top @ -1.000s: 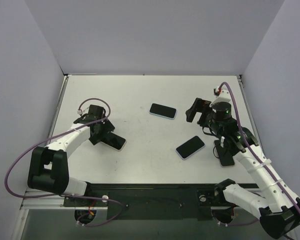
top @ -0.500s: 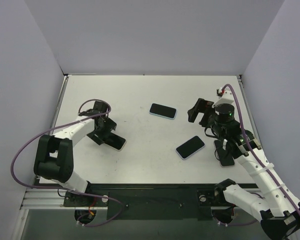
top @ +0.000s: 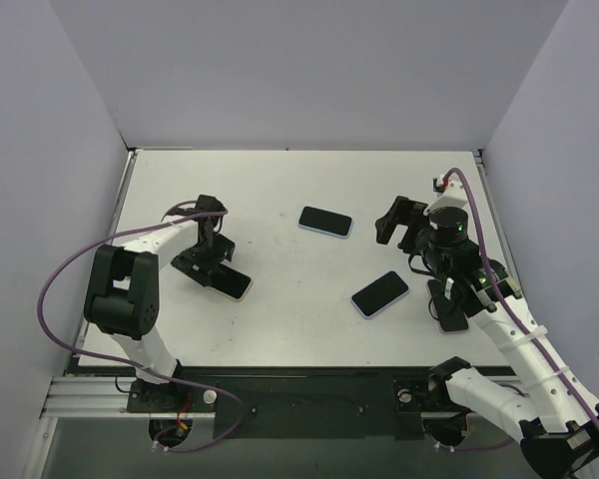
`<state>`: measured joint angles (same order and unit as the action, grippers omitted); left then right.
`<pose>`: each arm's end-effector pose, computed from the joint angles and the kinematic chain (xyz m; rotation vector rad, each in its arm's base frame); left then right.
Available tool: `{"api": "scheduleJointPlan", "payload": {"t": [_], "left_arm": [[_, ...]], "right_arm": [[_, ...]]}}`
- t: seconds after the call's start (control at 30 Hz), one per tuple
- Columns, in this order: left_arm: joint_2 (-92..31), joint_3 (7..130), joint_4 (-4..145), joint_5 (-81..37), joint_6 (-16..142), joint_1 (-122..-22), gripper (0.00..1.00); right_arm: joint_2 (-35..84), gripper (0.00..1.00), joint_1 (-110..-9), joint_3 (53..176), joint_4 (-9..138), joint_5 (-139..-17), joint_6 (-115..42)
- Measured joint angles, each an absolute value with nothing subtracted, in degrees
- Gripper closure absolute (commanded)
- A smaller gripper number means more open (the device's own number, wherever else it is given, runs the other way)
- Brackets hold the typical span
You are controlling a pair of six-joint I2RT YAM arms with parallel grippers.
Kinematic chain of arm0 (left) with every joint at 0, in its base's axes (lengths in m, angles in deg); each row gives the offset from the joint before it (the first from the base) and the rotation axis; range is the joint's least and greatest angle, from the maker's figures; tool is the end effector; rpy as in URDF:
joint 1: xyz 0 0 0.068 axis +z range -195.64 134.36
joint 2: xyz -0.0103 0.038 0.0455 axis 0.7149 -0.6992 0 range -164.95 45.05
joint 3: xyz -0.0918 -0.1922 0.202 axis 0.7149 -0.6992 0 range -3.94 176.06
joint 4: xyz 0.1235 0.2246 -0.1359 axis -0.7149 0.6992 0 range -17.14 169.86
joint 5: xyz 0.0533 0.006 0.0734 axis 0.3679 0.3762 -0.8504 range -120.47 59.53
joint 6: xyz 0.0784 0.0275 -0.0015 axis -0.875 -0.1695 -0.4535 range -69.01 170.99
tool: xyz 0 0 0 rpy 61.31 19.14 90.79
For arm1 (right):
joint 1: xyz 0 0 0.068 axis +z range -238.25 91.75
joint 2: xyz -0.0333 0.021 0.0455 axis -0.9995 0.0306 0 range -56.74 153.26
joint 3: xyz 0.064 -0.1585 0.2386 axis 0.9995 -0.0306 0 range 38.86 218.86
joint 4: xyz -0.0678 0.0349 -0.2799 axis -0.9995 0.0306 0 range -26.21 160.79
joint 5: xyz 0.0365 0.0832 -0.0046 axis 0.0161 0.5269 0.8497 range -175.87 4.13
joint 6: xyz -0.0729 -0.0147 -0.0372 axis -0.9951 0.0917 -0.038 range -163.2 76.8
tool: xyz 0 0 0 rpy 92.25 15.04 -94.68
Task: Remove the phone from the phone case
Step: Pick up the phone at the center of the board.
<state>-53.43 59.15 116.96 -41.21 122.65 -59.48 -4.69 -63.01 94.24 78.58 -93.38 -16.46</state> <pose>0.3410 -0.0701 0.1423 -1.4140 2.5094 0.0192 0.2384 0.1019 0.3853 0.1200 1.7969 0.5382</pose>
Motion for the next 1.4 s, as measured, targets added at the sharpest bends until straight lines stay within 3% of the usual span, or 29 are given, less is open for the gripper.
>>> {"api": "scheduleJointPlan", "payload": {"t": [0.6,1.4], "left_arm": [[-43.2,54.4,118.5,-45.5,124.8,-61.7,0.06],[-47.8,49.8,112.5,-40.9,130.3,-62.2,0.06]], "right_arm": [[-4.1,0.0,-63.0,94.2,78.6,-93.4,-16.5],[-4.7,0.0,-63.0,94.2,78.6,-94.0,-16.7]]}}
